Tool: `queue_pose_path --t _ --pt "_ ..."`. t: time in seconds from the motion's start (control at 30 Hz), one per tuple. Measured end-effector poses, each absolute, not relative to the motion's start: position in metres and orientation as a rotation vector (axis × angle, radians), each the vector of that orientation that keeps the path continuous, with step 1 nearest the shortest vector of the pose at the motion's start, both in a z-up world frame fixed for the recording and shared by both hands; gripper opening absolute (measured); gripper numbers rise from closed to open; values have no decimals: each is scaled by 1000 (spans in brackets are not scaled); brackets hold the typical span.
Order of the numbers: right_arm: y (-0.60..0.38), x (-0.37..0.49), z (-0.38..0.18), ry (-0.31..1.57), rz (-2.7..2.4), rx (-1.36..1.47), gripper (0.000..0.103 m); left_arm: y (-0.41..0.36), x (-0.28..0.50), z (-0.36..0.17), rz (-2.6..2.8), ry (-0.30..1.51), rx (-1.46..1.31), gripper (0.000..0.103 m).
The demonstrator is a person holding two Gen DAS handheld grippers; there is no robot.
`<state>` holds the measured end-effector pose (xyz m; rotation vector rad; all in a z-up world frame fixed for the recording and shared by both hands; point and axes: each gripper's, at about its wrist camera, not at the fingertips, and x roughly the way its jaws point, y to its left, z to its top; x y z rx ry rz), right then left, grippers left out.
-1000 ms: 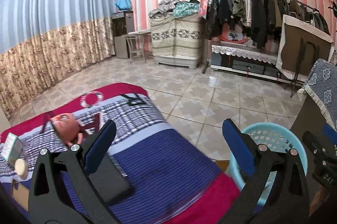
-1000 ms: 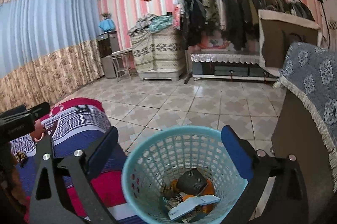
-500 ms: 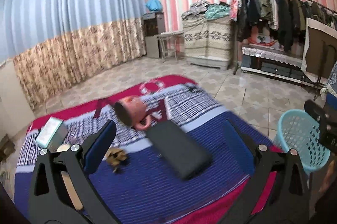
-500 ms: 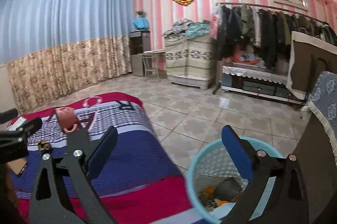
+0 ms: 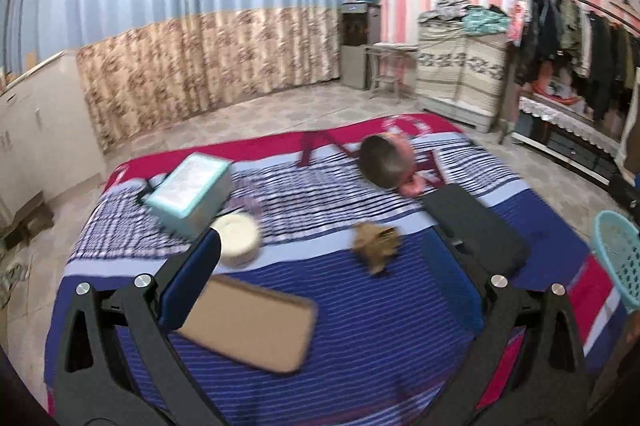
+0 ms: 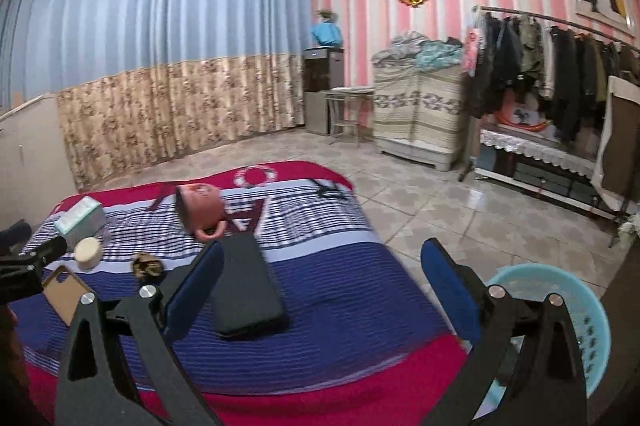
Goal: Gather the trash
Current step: 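Move both tools back over the remaining items on the bed, then grasp the white round lid with the left tool while the right tool grasps the brown cloth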
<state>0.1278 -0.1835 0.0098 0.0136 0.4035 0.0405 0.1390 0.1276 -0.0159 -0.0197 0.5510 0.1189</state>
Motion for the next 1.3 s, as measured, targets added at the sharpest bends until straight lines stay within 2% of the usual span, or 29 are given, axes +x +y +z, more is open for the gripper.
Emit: queue_pose_path --t 0.47,0.67,0.9,0.93,1.0,1.07,1.17,1.3 --pt "-104 171 -27 517 192 -94 97 220 171 -67 239 692 -112 97" --pt "-82 188 -49 591 248 -123 97 220 200 -72 227 724 -121 97" --pt "-80 200 -65 643 255 -116 97 217 246 -94 276 851 -116 97" --pt "-80 201 -65 647 258 -111 97 219 249 -97 275 860 -128 95" --pt "-77 203 -67 658 269 -99 97 221 253 -103 249 882 -148 81" --pt "-72 206 -69 669 285 -95 97 222 253 -106 251 879 -152 77" --pt "-59 208 -73 685 311 -118 97 225 248 -104 228 845 -171 61" --pt "-42 208 -77 684 340 -164 97 223 236 -98 221 796 -172 61"
